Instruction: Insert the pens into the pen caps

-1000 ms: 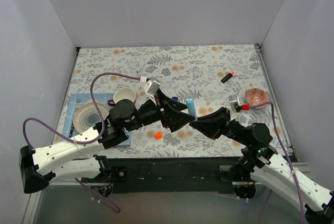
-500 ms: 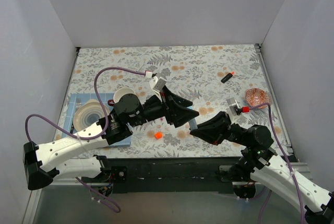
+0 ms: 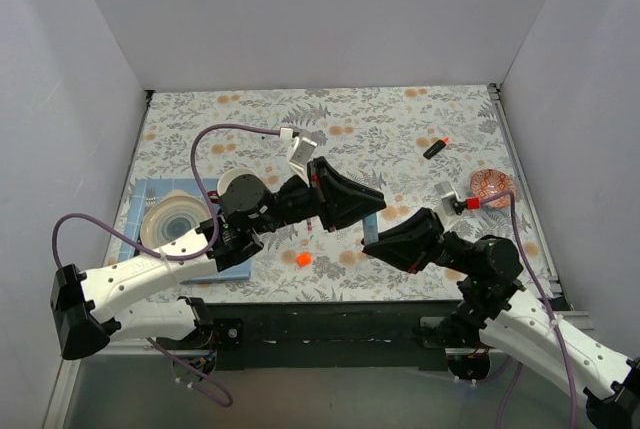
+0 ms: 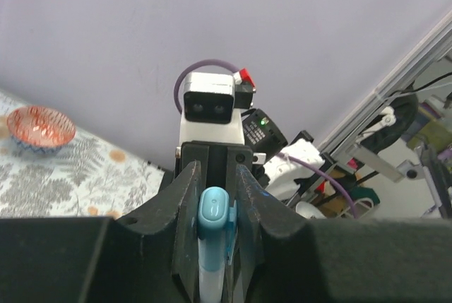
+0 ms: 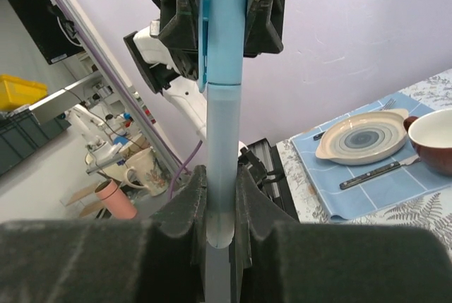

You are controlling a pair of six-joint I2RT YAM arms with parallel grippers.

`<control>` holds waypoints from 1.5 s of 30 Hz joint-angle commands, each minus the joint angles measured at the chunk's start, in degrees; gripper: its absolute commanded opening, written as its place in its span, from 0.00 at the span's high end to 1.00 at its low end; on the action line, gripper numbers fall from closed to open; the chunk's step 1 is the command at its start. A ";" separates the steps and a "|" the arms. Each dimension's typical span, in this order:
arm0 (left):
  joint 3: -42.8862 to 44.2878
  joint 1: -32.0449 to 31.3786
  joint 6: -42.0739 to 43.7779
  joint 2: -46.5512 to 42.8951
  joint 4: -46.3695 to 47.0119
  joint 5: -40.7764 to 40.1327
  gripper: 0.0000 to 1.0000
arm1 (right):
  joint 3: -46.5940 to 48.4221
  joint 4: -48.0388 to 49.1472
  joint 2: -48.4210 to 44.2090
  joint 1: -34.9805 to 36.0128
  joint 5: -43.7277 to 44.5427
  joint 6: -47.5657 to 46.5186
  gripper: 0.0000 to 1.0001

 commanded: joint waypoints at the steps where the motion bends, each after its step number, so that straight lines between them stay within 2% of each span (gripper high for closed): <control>1: -3.47 -1.46 -3.50 2.79 -2.86 8.98 1.00 | 13.00 7.22 4.53 0.04 5.18 -4.32 0.99; 5: -6.20 -1.54 -4.38 3.05 -1.02 10.47 1.00 | 20.21 6.36 8.40 -0.05 4.82 -6.87 0.99; 10: -8.39 -1.54 -3.68 3.14 -4.09 12.84 1.00 | 28.47 -1.64 10.78 -0.14 9.04 -16.10 0.99; 14: -12.08 -1.54 -3.77 -0.20 -4.00 12.05 1.00 | 32.95 -5.51 12.63 -0.05 10.45 -21.02 0.99; 19: -14.11 -1.46 -3.68 -1.34 -4.36 12.41 1.00 | 36.21 -6.05 15.26 -0.05 11.33 -22.61 0.99; 25: -19.21 -1.98 -6.31 1.81 4.95 17.76 1.00 | 39.12 -2.46 19.39 -0.31 9.75 -20.78 0.99; 31: -22.02 -4.09 -9.74 3.75 13.22 18.56 1.00 | 41.21 0.64 21.06 -0.93 7.82 -20.85 0.99; 33: -21.94 -4.09 -9.40 3.06 10.96 17.68 1.00 | 43.24 -3.93 21.59 -0.93 7.90 -23.84 0.99; 42: -23.08 -4.09 -10.62 -0.73 8.39 11.45 1.00 | 40.44 -4.45 20.46 -1.63 8.35 -24.63 0.99; 45: -18.88 -4.01 -9.48 -2.13 1.91 5.22 1.00 | 37.46 -8.31 18.44 -1.72 6.68 -23.23 0.99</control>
